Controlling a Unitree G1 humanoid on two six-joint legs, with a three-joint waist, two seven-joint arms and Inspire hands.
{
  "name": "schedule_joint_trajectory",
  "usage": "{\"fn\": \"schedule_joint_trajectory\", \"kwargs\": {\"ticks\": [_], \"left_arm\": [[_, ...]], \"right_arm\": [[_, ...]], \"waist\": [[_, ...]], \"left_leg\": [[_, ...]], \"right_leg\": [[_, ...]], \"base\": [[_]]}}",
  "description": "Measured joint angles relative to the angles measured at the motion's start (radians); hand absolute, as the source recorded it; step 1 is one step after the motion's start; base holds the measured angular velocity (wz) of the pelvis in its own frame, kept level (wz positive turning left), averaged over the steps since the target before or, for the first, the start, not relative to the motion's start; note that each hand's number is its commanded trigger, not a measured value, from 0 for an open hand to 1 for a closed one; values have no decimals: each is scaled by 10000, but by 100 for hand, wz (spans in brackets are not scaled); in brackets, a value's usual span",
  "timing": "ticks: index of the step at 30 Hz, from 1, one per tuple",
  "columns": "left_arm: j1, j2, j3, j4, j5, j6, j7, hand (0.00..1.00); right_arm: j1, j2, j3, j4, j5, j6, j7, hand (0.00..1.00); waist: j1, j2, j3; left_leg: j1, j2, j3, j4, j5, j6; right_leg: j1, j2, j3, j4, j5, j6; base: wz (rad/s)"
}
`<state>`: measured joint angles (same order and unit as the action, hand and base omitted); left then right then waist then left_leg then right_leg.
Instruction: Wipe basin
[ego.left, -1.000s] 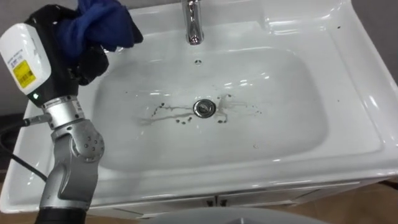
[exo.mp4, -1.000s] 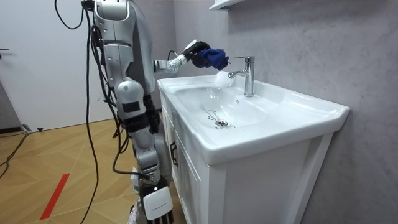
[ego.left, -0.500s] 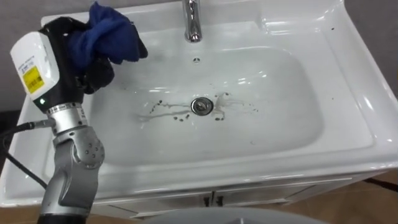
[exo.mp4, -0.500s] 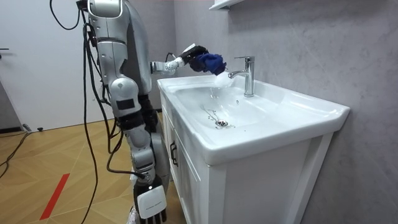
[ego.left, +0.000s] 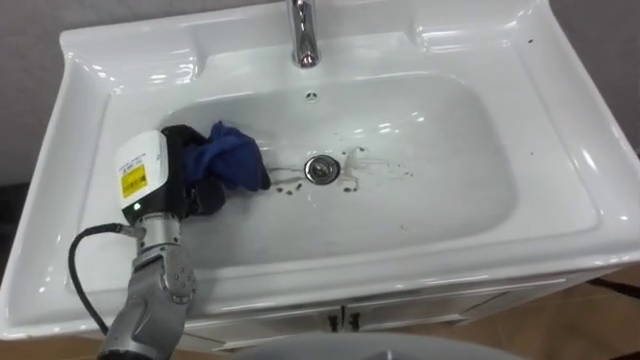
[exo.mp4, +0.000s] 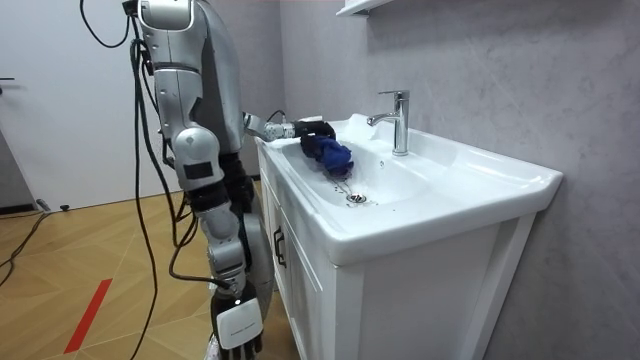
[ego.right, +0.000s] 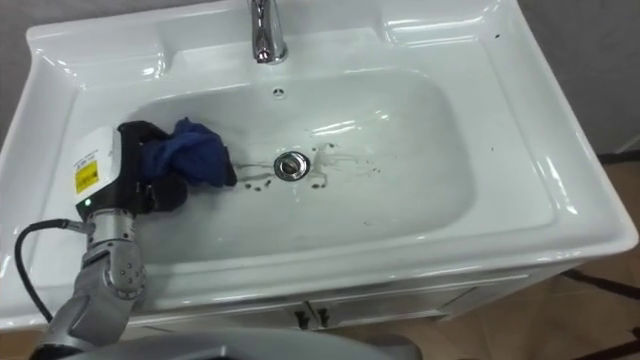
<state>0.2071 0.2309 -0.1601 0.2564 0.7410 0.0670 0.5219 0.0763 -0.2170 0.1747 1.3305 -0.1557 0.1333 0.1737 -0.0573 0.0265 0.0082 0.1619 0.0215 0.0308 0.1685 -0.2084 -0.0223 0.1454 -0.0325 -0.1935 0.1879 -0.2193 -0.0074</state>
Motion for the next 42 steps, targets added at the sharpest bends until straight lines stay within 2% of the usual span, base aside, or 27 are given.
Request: {"fn": "schedule_joint_trajectory", "kwargs": {"ticks": [4, 9, 14, 17, 20, 26, 28, 31, 35, 37, 42], "left_arm": [[-1, -22, -12, 451, 2, 152, -354, 100], [-208, -58, -13, 884, 102, 197, -566, 100], [-404, -155, -31, 1225, 197, 338, -968, 100], [-518, -187, -35, 1334, 792, 506, -1206, 100], [-665, -240, -34, 1602, 1285, 626, -1357, 100], [-1046, -268, -93, 1775, 1973, 1131, -2146, 100], [-1391, -270, -314, 2098, 2158, 1300, -2334, 100], [-1721, -273, -518, 2349, 2195, 1466, -2709, 100], [-1993, -270, -789, 2415, 2150, 1774, -3166, 100], [-2183, -237, -909, 2436, 2226, 1971, -3481, 100], [-2566, -175, -1310, 2443, 2948, 2362, -4247, 100]], "right_arm": [[-27, 12, -1, -12, 3, 32, 17, 0], [-63, 15, -12, -30, -43, 214, -8, 0], [-58, 25, -6, -68, -113, 358, -100, 0], [10, 27, -3, -137, -106, 469, -112, 0], [10, 26, -1, -161, -107, 698, -137, 0], [9, 14, -29, -181, -107, 944, -203, 0], [8, 16, -21, -175, -125, 1088, -208, 0], [16, 14, -23, -190, -133, 1099, -247, 0], [3, 23, -122, -234, -381, 1200, -435, 0], [-107, 27, -125, -237, -508, 1286, -496, 0], [-107, 11, -121, -203, -513, 1284, -505, 0]], "waist": [[-199, 0, -2], [-256, -25, 7], [-267, 93, -63], [-285, 106, -62], [-235, 106, -59], [-479, 79, -53], [-485, 82, -53], [-517, 91, -51], [-591, 223, -53], [-742, 285, -42], [-948, 294, -37]], "left_leg": [[78, 2, 99, -3, 0, 0], [86, 0, 134, -4, 0, 0], [91, 3, 231, -4, 0, 0], [126, 4, 259, -3, 0, 1], [231, 11, 498, -5, 0, 1], [261, 20, 503, 6, 0, 1], [258, 22, 503, 7, 0, 1], [270, 21, 507, 11, 1, 1], [289, 19, 606, 14, 0, 1], [210, 20, 699, 22, 1, 1], [48, 26, 868, 193, 0, 1]], "right_leg": [[58, -6, 24, 9, -2, 2], [40, -2, 134, 24, -1, 2], [-76, -2, 282, 167, -8, 6], [-97, 0, 340, 223, -21, 3], [-185, 2, 551, 379, -106, -3], [-193, -3, 525, 495, -146, -7], [-188, 0, 498, 513, -145, -8], [-185, -4, 453, 523, -145, -7], [-224, -5, 549, 556, -144, -5], [-395, -20, 584, 690, -158, -11], [-541, 0, 855, 721, -167, -13]], "base": [[-3], [-1], [-9], [-3], [-19], [2], [2], [0], [-6], [-8], [-10]]}}
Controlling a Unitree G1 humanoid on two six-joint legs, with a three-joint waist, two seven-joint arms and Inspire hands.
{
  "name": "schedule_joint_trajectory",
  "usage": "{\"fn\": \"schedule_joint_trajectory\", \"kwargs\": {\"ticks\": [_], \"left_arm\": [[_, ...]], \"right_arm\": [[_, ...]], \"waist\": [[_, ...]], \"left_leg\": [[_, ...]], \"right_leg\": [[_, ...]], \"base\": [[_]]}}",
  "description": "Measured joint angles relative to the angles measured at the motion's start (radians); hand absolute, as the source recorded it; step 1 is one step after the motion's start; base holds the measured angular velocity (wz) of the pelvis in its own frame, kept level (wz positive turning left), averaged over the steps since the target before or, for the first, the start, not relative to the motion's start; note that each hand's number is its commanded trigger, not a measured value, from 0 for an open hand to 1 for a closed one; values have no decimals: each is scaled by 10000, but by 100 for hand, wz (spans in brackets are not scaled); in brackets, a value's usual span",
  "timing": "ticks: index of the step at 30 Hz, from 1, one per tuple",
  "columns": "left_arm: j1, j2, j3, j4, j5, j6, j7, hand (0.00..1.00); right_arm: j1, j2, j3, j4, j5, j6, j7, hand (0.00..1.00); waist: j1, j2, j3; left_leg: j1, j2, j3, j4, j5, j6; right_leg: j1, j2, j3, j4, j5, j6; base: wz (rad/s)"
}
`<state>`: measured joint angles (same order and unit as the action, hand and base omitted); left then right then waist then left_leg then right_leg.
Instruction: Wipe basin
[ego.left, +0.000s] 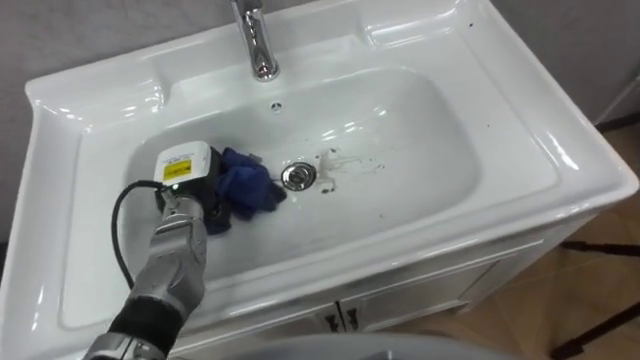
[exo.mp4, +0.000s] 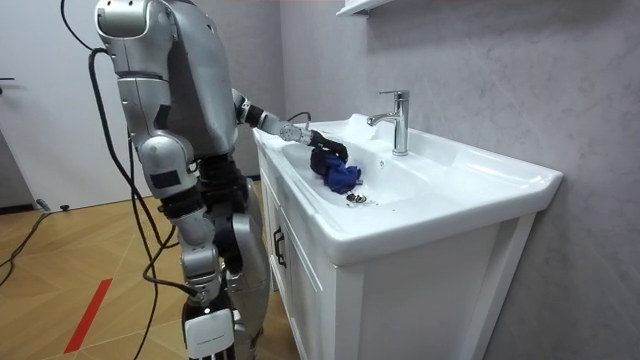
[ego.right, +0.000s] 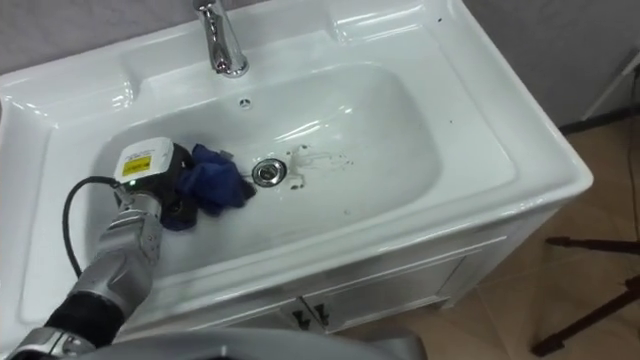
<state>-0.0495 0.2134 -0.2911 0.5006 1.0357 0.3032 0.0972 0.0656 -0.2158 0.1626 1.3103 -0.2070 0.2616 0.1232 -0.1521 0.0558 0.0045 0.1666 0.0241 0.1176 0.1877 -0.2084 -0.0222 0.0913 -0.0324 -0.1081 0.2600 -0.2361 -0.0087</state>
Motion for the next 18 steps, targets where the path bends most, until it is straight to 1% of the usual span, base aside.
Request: {"fn": "schedule_joint_trajectory", "kwargs": {"ticks": [1, 3, 5, 7, 8, 11, 14, 16, 17, 18], "left_arm": [[-25, 1, -43, -4, 164, 82, -114, 100], [-83, -6, -107, -21, 384, 191, -325, 100], [-178, 7, -316, -22, 445, 373, -441, 100], [-393, 19, -683, -8, 442, 628, -586, 100], [-446, 20, -747, 2, 443, 679, -630, 100], [-618, 27, -1079, 60, 442, 875, -712, 100], [-728, 19, -1339, 76, 466, 962, -847, 100], [-739, -34, -1509, 72, 592, 1117, -895, 100], [-762, -47, -1558, 89, 597, 1165, -904, 100], [-786, -64, -1662, 94, 596, 1267, -950, 100]], "right_arm": [[12, -10, -1, 0, -1, -2, 27, 0], [45, -17, -3, 53, -2, 6, 89, 0], [39, -59, -3, 87, 25, 37, 144, 0], [-10, -100, -99, 92, 69, 42, 149, 0], [-26, -104, -99, 104, 67, 41, 136, 0], [-36, -112, -98, 182, 71, 35, 100, 0], [-72, -206, -87, 255, 72, 38, 96, 0], [-119, -240, -93, 292, 105, 38, 107, 0], [-134, -250, -92, 303, 123, 39, 117, 0], [-172, -266, -98, 309, 139, 70, 153, 0]], "waist": [[-84, 7, 4], [-140, 26, 14], [-299, 83, 44], [-520, 197, 67], [-580, 214, 74], [-690, 252, 67], [-775, 267, 68], [-938, 279, 69], [-961, 290, 69], [-1031, 313, 68]], "left_leg": [[1, 12, 171, 3, 0, 0], [7, 26, 353, 3, 0, 0], [-29, 17, 386, 2, -2, 1], [-191, 3, 407, 4, -2, 1], [-214, -1, 411, 1, -2, 1], [-250, -2, 439, -8, -1, 1], [-248, -5, 474, -8, -2, 1], [-255, -6, 516, -6, -2, 1], [-255, -6, 545, -7, -1, 1], [-253, -4, 657, -7, -1, 1]], "right_leg": [[-31, 10, 73, 0, 3, 0], [-65, 23, 180, -5, 5, 2], [-102, 17, 218, -39, 18, 19], [-268, 0, 223, -37, 53, 41], [-289, -5, 221, -36, 56, 44], [-384, 0, 286, -16, 60, 38], [-399, 11, 351, -38, 59, 39], [-410, 10, 379, -45, 59, 40], [-416, 9, 392, -43, 59, 40], [-428, 6, 435, -39, 58, 41]], "base": [[-17], [-17], [-6], [0], [-3], [-8], [-6], [0], [-4], [-7]]}}
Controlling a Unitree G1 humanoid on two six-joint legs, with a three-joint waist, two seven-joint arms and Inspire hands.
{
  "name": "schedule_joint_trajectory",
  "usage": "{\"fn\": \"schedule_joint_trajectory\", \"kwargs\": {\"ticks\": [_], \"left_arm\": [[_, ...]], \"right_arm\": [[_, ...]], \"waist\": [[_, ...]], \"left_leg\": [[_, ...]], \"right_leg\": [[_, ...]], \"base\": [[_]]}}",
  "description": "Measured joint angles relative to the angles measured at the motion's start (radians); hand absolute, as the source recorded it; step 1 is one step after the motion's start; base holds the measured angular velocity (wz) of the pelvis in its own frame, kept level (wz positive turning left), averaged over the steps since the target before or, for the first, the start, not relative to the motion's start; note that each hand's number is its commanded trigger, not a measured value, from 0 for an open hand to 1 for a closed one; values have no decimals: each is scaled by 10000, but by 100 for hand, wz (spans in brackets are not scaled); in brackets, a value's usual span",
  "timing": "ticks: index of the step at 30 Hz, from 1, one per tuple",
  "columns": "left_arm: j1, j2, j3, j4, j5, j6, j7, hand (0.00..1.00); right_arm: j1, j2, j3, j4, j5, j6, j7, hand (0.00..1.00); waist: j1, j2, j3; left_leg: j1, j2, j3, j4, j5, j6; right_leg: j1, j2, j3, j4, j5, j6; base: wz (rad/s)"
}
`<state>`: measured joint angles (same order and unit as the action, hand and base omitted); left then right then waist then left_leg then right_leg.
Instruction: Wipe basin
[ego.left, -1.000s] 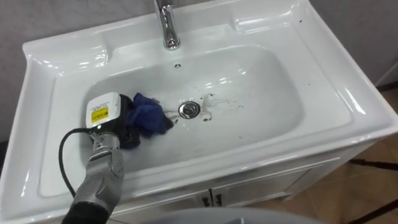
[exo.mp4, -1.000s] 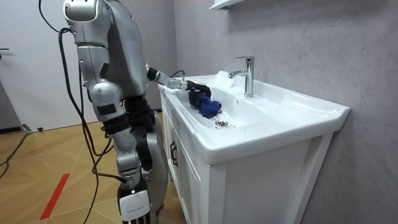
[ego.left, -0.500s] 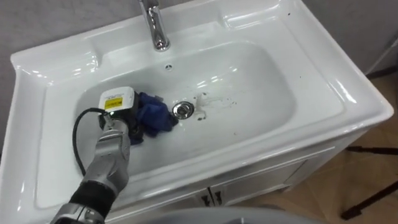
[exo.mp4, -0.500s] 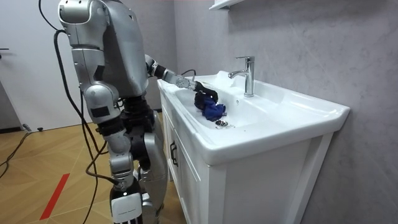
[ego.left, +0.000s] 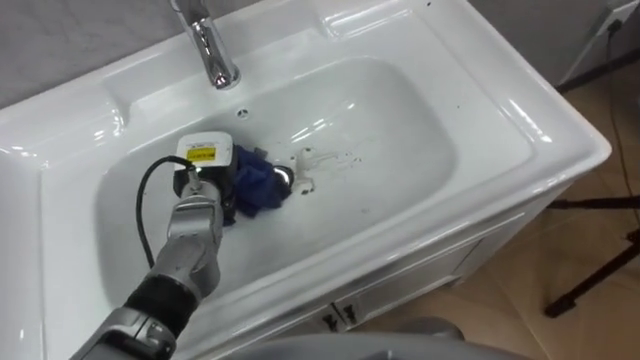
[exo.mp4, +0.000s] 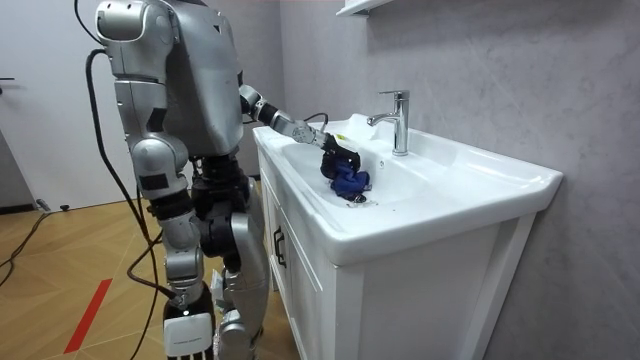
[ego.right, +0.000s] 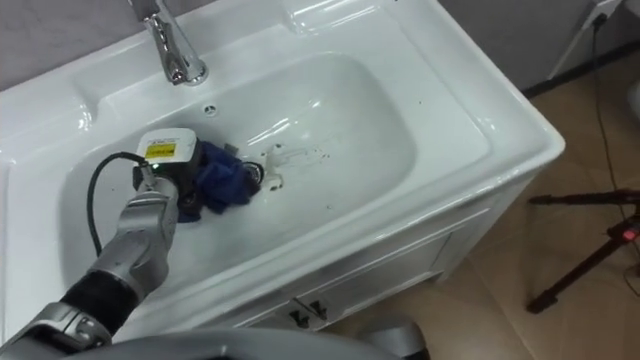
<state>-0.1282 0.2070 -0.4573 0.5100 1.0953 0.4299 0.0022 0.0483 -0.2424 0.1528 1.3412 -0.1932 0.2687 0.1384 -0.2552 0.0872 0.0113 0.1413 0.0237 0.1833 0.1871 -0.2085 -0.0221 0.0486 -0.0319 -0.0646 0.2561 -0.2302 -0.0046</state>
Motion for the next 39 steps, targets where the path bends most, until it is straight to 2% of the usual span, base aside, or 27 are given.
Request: {"fn": "schedule_joint_trajectory", "kwargs": {"ticks": [6, 10, 15, 19, 25, 29, 32, 39], "left_arm": [[-332, -90, -644, 84, -19, 234, -148, 100], [-752, -305, -992, 543, -19, 388, -153, 100], [-1025, -345, -994, 916, -13, 520, -153, 100], [-1460, -593, -1059, 1494, -3, 863, -158, 100], [-1663, -642, -1276, 1612, -13, 1092, -157, 100], [-1858, -751, -1515, 1616, -14, 1230, -157, 100], [-2010, -767, -1833, 1617, -14, 1397, -158, 100], [-2283, -817, -2214, 1637, -14, 1470, -157, 100]], "right_arm": [[-163, -50, 3, 2, 403, 154, 184, 0], [-334, -56, -2, 215, 839, 176, 147, 0], [-308, -6, -330, 217, 1197, 293, 87, 0], [-241, -8, -596, 229, 1670, 404, 74, 0], [-299, -91, -599, 265, 2244, 603, 72, 0], [-275, -119, -591, 299, 2486, 625, 75, 0], [-316, -122, -587, 326, 2521, 637, 103, 0], [-467, -142, -579, 359, 2645, 725, 171, 0]], "waist": [[-452, 64, 1], [-661, 44, 10], [-1028, -11, 31], [-1290, -23, 33], [-1798, -18, 35], [-1828, -5, 40], [-1828, 39, 60], [-1881, 40, 61]], "left_leg": [[-76, -4, 290, -36, 0, 0], [-88, -27, 348, -56, 0, 0], [-189, -42, 376, -55, 0, 1], [-322, -15, 529, -6, -1, 2], [-459, 5, 580, 0, -2, 4], [-477, 2, 585, -83, -13, 22], [-476, 11, 585, -199, -84, 172], [-477, 7, 604, -255, -152, 297]], "right_leg": [[-190, -17, 107, 75, 16, 34], [-348, -14, 278, 214, 4, 49], [-455, -34, 265, 268, -19, 83], [-601, -71, 234, 349, -12, 111], [-736, -91, 236, 372, 30, 141], [-810, -100, 263, 380, 57, 163], [-876, -62, 270, 401, 66, 175], [-909, -42, 317, 396, 79, 198]], "base": [[-8], [-11], [4], [3], [0], [0], [0], [0]]}}
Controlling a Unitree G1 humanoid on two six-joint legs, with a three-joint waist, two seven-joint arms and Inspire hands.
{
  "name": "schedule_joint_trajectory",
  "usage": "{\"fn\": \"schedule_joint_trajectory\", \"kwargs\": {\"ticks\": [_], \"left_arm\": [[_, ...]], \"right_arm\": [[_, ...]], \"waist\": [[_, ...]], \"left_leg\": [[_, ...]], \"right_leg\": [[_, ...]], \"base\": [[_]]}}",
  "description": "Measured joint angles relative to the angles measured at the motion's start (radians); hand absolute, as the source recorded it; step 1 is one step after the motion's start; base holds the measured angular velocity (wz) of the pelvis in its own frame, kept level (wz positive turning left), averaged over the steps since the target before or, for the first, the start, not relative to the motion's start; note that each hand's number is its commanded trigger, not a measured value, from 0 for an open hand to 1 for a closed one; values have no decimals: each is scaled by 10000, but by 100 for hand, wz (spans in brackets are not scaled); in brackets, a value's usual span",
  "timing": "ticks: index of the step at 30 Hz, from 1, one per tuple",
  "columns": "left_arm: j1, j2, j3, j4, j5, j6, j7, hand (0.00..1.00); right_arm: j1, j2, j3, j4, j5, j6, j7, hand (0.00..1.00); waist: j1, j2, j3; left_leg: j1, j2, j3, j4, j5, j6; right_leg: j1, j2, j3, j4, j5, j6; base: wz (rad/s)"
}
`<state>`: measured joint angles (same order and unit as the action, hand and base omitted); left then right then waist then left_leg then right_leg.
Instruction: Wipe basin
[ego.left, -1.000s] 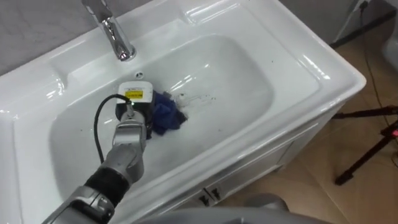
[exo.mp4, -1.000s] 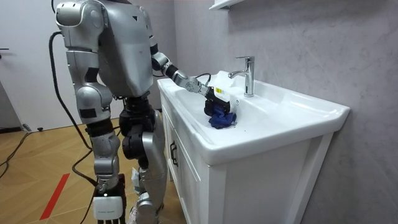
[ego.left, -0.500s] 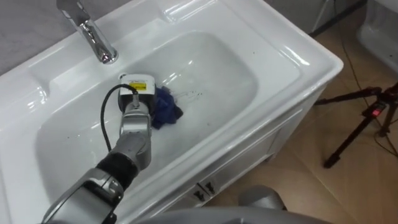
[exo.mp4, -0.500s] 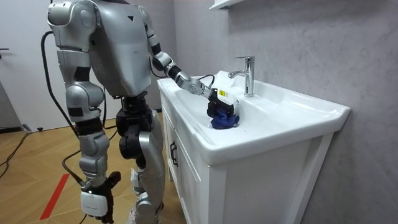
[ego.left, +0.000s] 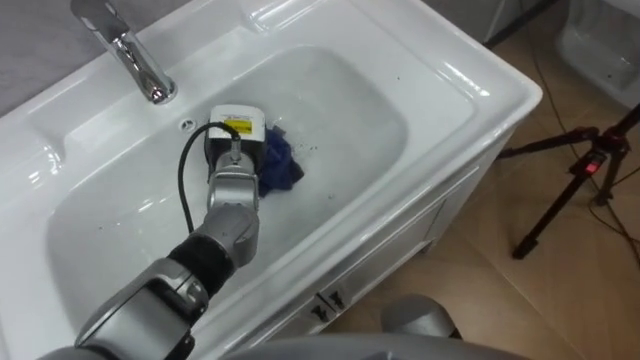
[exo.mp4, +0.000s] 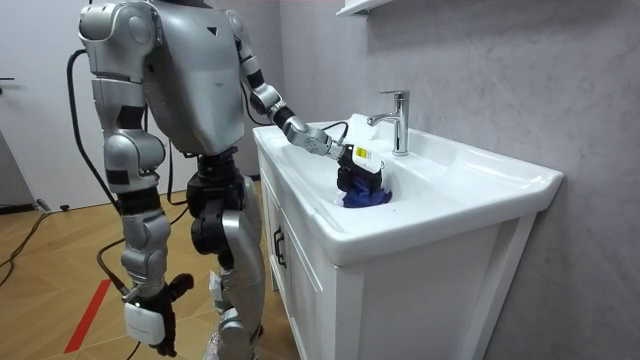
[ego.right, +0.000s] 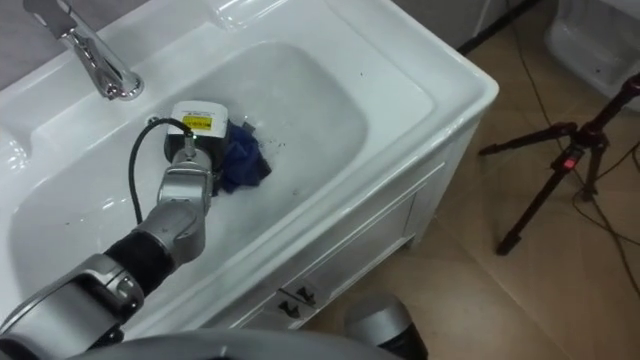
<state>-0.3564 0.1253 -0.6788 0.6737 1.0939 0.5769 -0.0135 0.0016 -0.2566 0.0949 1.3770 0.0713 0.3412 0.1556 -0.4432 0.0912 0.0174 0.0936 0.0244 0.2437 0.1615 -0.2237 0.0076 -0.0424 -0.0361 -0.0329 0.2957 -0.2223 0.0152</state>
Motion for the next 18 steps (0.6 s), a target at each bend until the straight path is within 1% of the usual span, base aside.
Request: {"fn": "schedule_joint_trajectory", "kwargs": {"ticks": [3, 6, 11, 13, 18], "left_arm": [[-65, -2, -38, 0, 0, 1, 0, 100], [-106, -5, -37, 6, 0, 58, 0, 100], [-242, -38, -38, 120, -2, 63, 0, 100], [-261, -36, -26, 148, -2, 96, 0, 100], [-443, -123, -35, 553, -58, 96, 4, 100]], "right_arm": [[-52, -3, 10, -2, 19, 0, 4, 0], [-70, -30, -16, 7, -3, -1, 52, 0], [-135, -79, -3, 100, -5, 1, 115, 0], [-157, -84, 4, 130, -36, 1, 128, 0], [-193, -161, 8, 312, -234, 6, 191, 0]], "waist": [[-97, 1, 0], [-211, 31, -2], [-251, 156, 20], [-247, 237, 19], [-388, 274, 32]], "left_leg": [[0, 2, 8, -14, -2, 1], [42, 2, 123, -106, -3, 1], [75, 12, 445, -129, -24, 27], [81, 6, 668, -130, -49, 54], [229, -16, 852, -180, -96, 96]], "right_leg": [[-2, 10, 7, -13, 0, 0], [-55, 32, 58, -11, 0, 0], [-171, 76, 372, 43, 14, 26], [-318, 95, 546, 168, 12, 38], [-287, 106, 695, 216, 21, 84]], "base": [[0], [-9], [-17], [-24], [-13]]}}
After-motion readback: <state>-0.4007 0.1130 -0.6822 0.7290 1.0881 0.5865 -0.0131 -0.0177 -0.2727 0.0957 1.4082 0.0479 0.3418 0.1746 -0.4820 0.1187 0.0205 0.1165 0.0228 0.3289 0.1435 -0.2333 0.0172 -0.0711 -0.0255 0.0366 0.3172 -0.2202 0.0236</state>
